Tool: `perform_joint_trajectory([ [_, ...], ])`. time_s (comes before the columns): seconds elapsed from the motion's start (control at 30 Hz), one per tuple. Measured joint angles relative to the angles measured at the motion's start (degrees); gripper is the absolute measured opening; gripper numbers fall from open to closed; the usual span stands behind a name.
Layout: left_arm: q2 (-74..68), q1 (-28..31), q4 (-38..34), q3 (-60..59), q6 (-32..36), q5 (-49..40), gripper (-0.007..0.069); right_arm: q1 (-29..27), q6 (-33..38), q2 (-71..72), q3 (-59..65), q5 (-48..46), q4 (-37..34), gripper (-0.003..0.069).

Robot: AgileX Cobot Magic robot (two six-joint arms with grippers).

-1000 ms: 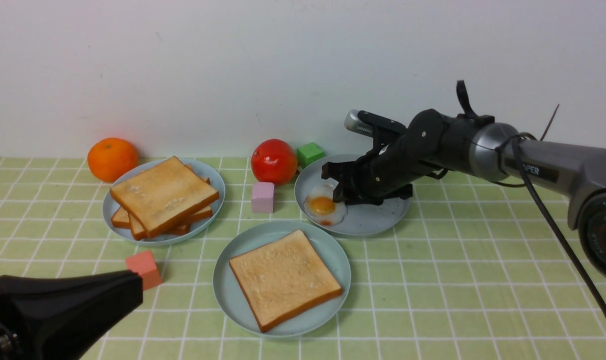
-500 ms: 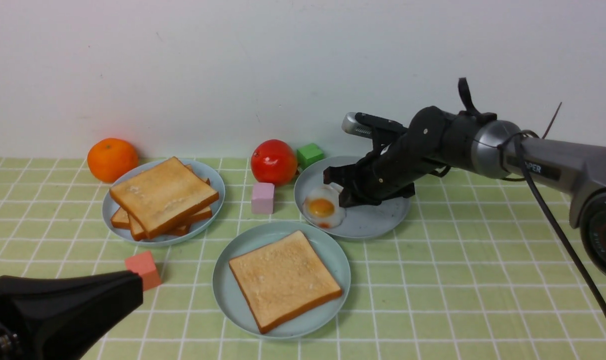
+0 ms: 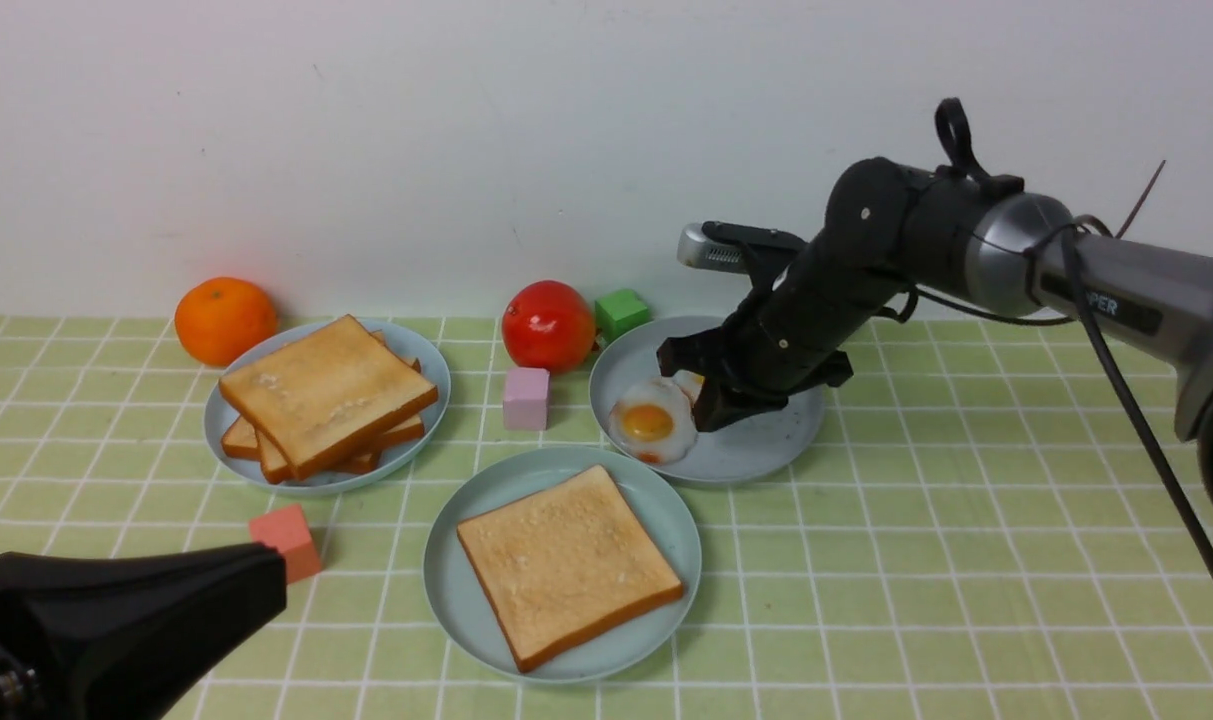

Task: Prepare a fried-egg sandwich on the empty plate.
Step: Use the right arm to grab a fried egg

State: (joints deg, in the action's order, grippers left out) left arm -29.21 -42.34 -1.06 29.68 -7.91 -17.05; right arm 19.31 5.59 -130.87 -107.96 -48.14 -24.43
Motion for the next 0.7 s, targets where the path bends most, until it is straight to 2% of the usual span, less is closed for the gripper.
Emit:
perform_joint_trajectory([
  [0.13, 0.00, 0.00, 0.00, 0.00, 0.00, -0.04, -0.0001, 0.17, -3.66, -0.40, -0.05, 4.01, 0.00, 0.0070],
  [0.2, 0.00, 0.00, 0.00, 0.00, 0.00, -0.04, 0.0000, 0.17, -4.94, -1.09, -0.11, 5.81, 0.00, 0.0144],
  [0.23, 0.00, 0.00, 0.00, 0.00, 0.00, -0.04, 0.0001, 0.17, -5.01, -1.16, -0.11, 5.92, 0.00, 0.0144],
  [0.3, 0.00, 0.00, 0.00, 0.00, 0.00, -0.04, 0.0002, 0.17, -5.59, -2.17, -0.16, 7.59, -0.26, 0.0242],
  [0.33, 0.00, 0.00, 0.00, 0.00, 0.00, -0.04, 0.0003, 0.17, -5.59, -2.27, -0.16, 7.59, -0.24, 0.0248],
  [0.4, 0.00, 0.00, 0.00, 0.00, 0.00, -0.04, 0.0003, 0.17, -5.59, -2.85, -0.31, 8.15, -0.89, 0.0309],
  [0.53, 0.00, 0.00, 0.00, 0.00, 0.00, -0.04, 0.0004, 0.28, -5.59, -2.90, -0.49, 9.02, -1.76, 0.0327],
  [0.7, 0.00, 0.00, 0.00, 0.00, 0.00, -0.04, 0.0006, 0.42, -5.59, -3.43, -0.67, 10.55, -1.79, 0.0283],
])
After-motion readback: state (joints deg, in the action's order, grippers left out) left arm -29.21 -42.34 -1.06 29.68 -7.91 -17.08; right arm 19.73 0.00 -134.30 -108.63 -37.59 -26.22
